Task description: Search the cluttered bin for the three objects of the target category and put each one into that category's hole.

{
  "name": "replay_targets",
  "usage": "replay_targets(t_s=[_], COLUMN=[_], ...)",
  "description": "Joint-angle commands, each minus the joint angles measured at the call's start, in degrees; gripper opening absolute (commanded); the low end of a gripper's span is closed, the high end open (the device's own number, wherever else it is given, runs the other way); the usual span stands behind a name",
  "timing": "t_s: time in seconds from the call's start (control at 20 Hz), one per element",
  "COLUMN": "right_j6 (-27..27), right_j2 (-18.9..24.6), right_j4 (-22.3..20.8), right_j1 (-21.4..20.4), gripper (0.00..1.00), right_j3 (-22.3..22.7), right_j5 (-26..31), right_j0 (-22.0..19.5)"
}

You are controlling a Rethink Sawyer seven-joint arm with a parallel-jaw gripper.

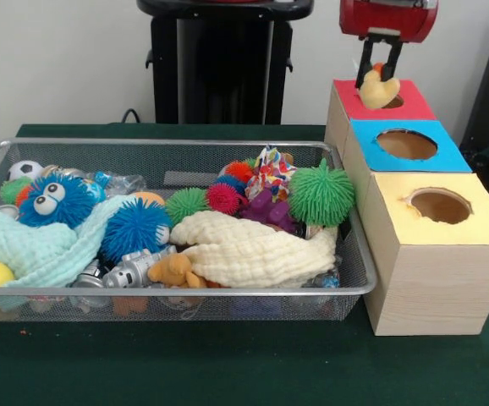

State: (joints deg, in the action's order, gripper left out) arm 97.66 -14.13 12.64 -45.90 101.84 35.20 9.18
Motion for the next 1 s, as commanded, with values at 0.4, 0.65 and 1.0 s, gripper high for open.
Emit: replay_targets(t_s=[0.4,0.65,1.0], right_j6=[18.3,17.7,17.9], right_j2=[2.4,3.0,5.0], right_j4=[9.5,11.2,14.4], right_j1=[0.1,2.0,4.6], gripper=[0.0,0.0,0.0], right_j3=[13.1,15.6,18.5], right_j5=[-1.0,-4.8,-7.7], right_j0=[1.7,2.3,3.0])
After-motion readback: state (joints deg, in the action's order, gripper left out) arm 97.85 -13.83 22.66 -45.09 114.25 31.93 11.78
